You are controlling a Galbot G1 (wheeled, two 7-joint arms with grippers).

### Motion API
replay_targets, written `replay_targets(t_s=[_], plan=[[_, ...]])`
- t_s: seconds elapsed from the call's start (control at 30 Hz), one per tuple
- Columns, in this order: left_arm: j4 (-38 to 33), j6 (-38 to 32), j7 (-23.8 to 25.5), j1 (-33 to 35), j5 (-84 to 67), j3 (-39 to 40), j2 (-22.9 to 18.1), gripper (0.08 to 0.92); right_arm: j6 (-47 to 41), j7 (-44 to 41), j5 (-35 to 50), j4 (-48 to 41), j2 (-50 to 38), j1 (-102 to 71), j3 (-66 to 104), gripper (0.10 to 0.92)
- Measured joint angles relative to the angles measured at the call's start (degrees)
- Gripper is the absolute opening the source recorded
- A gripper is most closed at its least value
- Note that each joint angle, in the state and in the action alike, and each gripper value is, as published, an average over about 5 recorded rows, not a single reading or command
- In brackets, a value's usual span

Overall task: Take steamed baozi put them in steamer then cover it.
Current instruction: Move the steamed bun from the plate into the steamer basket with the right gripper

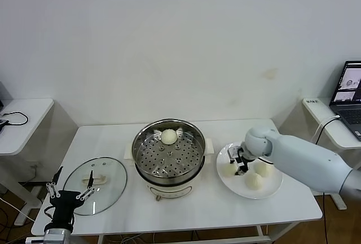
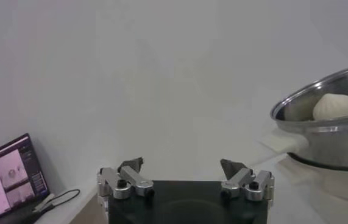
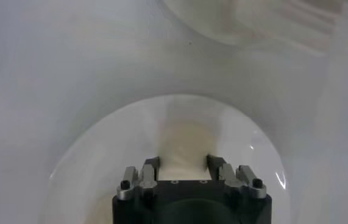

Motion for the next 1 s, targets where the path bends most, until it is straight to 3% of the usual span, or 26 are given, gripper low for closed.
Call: replay_targets(t_s=[0.57, 1.0], plan=[[-0.9, -0.2, 0.0, 0.2, -0.2, 0.1, 0.8, 0.823, -1.6, -2.6, 10.4, 4.3, -2.3, 21.0, -6.6, 0.515], [-1.2, 0.1, 0.0, -0.1, -0.2, 0.0, 0.3, 0.823, -8.1, 1.1, 23.1, 4.0, 9.3, 30.9, -11.2, 0.526]])
